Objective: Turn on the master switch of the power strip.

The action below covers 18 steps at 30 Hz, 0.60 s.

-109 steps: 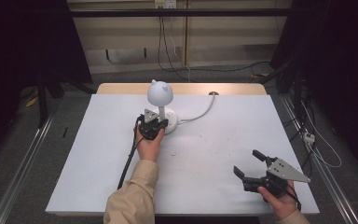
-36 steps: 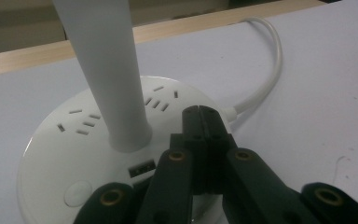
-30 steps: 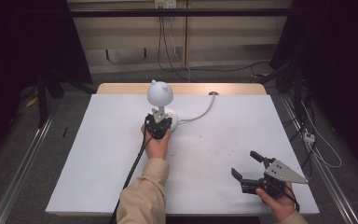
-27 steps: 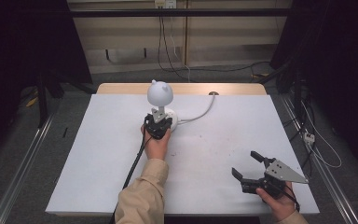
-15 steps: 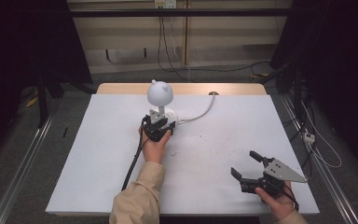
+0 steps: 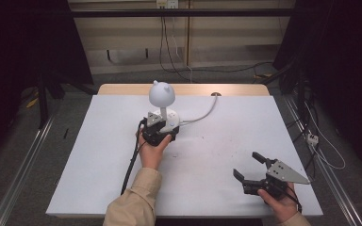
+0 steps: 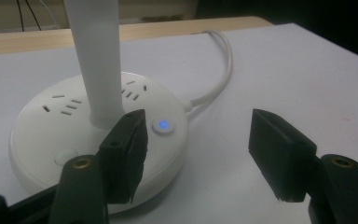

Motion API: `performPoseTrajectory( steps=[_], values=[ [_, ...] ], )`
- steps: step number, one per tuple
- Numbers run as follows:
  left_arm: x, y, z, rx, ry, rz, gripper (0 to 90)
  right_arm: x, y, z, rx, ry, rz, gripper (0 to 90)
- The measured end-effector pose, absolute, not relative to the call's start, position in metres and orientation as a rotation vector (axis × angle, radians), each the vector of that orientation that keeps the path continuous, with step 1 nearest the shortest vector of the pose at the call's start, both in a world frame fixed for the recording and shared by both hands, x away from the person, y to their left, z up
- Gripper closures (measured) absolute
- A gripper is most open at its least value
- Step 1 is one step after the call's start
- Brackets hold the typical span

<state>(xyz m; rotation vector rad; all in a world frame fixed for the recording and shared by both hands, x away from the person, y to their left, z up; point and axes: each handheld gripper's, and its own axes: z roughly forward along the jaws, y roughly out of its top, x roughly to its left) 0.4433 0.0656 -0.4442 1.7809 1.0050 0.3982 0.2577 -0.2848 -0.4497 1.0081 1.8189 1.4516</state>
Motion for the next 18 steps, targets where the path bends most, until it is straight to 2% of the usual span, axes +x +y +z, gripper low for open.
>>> performPoseTrajectory(
  steps=[5,18],
  values=[
    [0.440,0.074,-0.444,1.800,1.006,0.385,30.6,0.257,-0.285,-0.449,1.007,1.817,1.449,7.0],
    [0.432,0.085,-0.436,1.809,0.973,0.379,26.9,0.256,-0.287,-0.449,1.016,1.811,1.453,6.9]
  ],
)
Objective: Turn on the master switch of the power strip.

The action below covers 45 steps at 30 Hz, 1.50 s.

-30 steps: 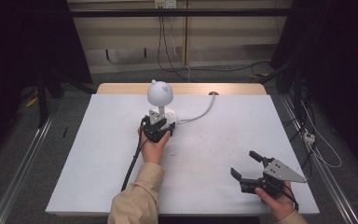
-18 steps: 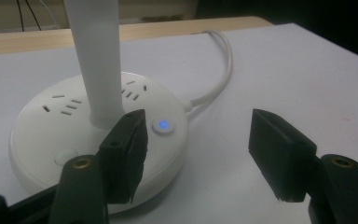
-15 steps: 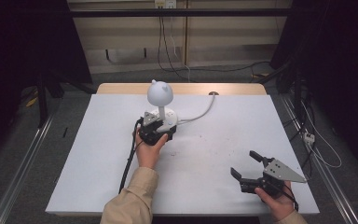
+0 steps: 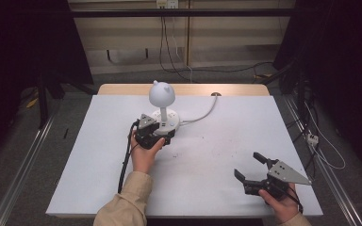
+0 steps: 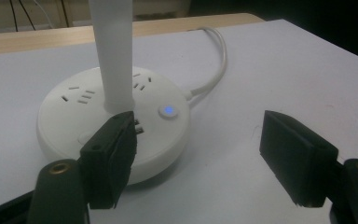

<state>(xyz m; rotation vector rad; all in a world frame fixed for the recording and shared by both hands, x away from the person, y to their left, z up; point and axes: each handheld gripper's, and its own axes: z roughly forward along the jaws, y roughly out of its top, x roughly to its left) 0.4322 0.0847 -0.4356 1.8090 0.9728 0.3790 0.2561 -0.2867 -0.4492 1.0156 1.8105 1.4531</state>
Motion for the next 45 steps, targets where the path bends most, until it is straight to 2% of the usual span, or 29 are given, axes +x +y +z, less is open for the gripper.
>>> performPoseTrajectory(
  steps=[18,45],
  values=[
    [0.424,0.091,-0.428,1.857,0.923,0.339,15.8,0.256,-0.287,-0.448,1.014,1.811,1.462,6.9],
    [0.404,0.119,-0.428,1.850,0.903,0.334,7.5,0.258,-0.284,-0.449,1.004,1.823,1.464,6.9]
  ],
)
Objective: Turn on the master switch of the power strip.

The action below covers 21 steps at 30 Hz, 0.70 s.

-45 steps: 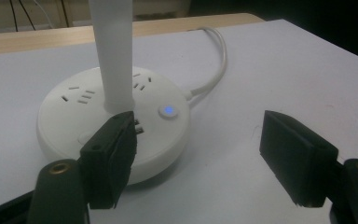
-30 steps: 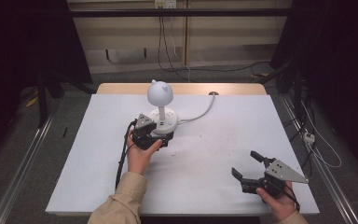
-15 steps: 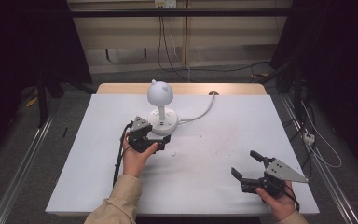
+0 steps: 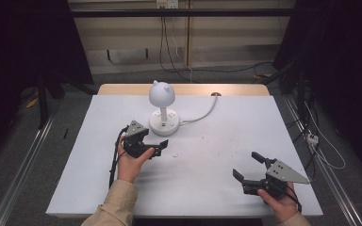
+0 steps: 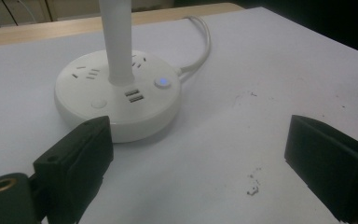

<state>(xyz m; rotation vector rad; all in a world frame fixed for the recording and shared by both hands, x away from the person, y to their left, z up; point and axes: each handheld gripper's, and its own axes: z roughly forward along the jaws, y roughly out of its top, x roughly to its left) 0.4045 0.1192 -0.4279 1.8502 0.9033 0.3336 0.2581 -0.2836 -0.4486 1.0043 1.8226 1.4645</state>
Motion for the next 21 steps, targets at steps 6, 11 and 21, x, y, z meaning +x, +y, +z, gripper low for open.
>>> performPoseTrajectory(
  steps=[6,11,21],
  values=[
    [0.400,0.130,-0.428,1.853,0.904,0.339,7.3,0.258,-0.283,-0.449,1.009,1.823,1.464,6.9],
    [0.396,0.137,-0.429,1.846,0.902,0.336,7.3,0.259,-0.283,-0.449,1.009,1.827,1.463,7.0],
    [0.391,0.150,-0.431,1.848,0.903,0.347,7.3,0.259,-0.282,-0.449,1.005,1.830,1.469,7.1]
  ],
)
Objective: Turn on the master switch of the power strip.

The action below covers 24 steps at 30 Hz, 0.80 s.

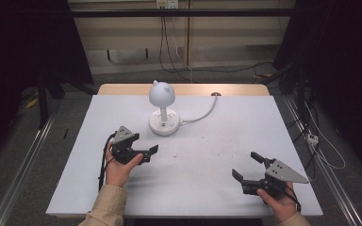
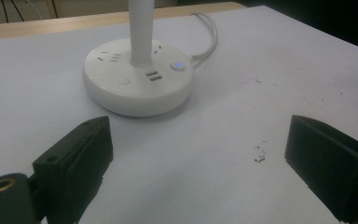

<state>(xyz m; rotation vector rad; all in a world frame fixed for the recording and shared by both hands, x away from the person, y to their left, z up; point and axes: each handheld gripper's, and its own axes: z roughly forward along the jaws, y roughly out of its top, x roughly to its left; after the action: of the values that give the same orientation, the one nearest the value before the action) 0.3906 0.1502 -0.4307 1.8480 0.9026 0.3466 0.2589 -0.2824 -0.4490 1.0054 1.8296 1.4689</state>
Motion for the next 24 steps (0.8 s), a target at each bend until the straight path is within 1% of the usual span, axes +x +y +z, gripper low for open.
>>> performPoseTrajectory(
  steps=[24],
  values=[
    [0.379,0.173,-0.430,1.857,0.907,0.363,7.6,0.260,-0.281,-0.449,1.005,1.830,1.469,7.0]
  ],
)
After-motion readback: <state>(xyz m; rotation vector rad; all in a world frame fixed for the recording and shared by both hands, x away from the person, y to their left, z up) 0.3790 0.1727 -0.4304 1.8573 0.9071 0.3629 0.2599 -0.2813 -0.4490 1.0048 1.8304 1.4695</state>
